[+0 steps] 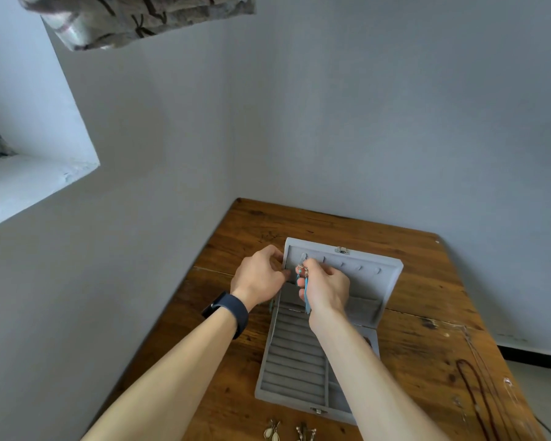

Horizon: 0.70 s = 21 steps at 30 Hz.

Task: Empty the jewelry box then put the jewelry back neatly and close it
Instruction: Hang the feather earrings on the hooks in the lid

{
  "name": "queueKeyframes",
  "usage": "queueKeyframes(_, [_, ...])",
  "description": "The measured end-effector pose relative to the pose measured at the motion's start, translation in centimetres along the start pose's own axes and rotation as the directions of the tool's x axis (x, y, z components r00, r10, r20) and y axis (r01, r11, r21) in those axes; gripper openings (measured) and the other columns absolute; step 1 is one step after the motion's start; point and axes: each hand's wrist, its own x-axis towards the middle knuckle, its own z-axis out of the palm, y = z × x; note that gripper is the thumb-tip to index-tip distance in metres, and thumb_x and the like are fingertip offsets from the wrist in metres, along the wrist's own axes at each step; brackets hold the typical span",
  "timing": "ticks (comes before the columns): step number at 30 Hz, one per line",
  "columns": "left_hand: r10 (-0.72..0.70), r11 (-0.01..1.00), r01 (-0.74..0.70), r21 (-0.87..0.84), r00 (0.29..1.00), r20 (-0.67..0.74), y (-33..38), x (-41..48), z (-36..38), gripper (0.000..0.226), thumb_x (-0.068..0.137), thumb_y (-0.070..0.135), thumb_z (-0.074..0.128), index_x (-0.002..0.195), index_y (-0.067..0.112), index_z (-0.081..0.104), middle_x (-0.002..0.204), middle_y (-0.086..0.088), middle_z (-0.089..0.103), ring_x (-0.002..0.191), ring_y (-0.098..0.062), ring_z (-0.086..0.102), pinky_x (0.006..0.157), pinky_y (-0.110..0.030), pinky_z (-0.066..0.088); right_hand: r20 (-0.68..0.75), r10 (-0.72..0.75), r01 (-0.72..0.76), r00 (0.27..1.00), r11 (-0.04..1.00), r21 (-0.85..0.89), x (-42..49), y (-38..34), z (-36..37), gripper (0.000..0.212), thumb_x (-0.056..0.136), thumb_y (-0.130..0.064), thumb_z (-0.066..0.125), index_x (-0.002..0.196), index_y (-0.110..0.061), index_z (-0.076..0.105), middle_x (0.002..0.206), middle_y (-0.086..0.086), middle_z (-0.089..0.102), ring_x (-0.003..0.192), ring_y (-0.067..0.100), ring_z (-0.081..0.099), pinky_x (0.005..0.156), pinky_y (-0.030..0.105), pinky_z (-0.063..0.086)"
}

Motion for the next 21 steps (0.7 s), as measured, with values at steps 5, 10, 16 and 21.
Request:
queueKeyframes(5, [0.012,1.000,-0.012,0.022,1.000,0.008,-0.3,0.1,-0.2,0.027,0.087,0.040,0.070,0.110,0.033,0.057,0.090,0.007,0.066,0.080,-0.013,0.062,0.066,-0.030,0.051,0.137,-0.010,0.013,0.991,1.000,-0.026,0.5,1.0,-0.8,0.015,0.094,-0.024,0.065,0.097,-0.010,0.070,0.084,0.008,0.071,0.050,0.009,0.056,0.047,0.023,0.048])
queueKeyframes(10, [0.013,1.000,-0.013,-0.021,1.000,0.007,-0.2,0.1,-0.1,0.027,0.089,0.031,0.069,0.114,0.028,0.058,0.089,0.007,0.065,0.079,-0.011,0.062,0.069,-0.032,0.055,0.436,0.127,-0.144,0.891,0.990,0.005,-0.1,1.4,-2.7,0.034,0.091,-0.041,0.067,0.099,-0.008,0.070,0.071,0.000,0.056,0.052,0.007,0.043,0.050,0.022,0.037])
queueKeyframes(16, [0.015,0.999,-0.015,-0.033,1.000,0.015,-0.5,0.0,0.0,0.028,0.088,0.035,0.071,0.112,0.029,0.059,0.090,0.007,0.064,0.081,-0.012,0.062,0.070,-0.032,0.054,0.452,0.098,-0.020,0.887,0.985,-0.173,0.7,2.4,-4.5,0.034,0.100,-0.043,0.052,0.098,-0.014,0.069,0.090,0.001,0.056,0.060,0.008,0.047,0.052,0.021,0.040])
queueKeyframes(21, [0.016,0.999,-0.016,-0.041,1.000,0.011,-0.5,0.1,0.0,0.031,0.089,0.034,0.071,0.117,0.027,0.060,0.093,0.007,0.063,0.084,-0.012,0.061,0.068,-0.028,0.047,0.461,0.093,-0.018,0.883,0.986,-0.164,1.7,1.9,-6.2,0.026,0.104,-0.037,0.046,0.103,-0.014,0.060,0.095,0.003,0.070,0.054,0.010,0.054,0.050,0.023,0.041])
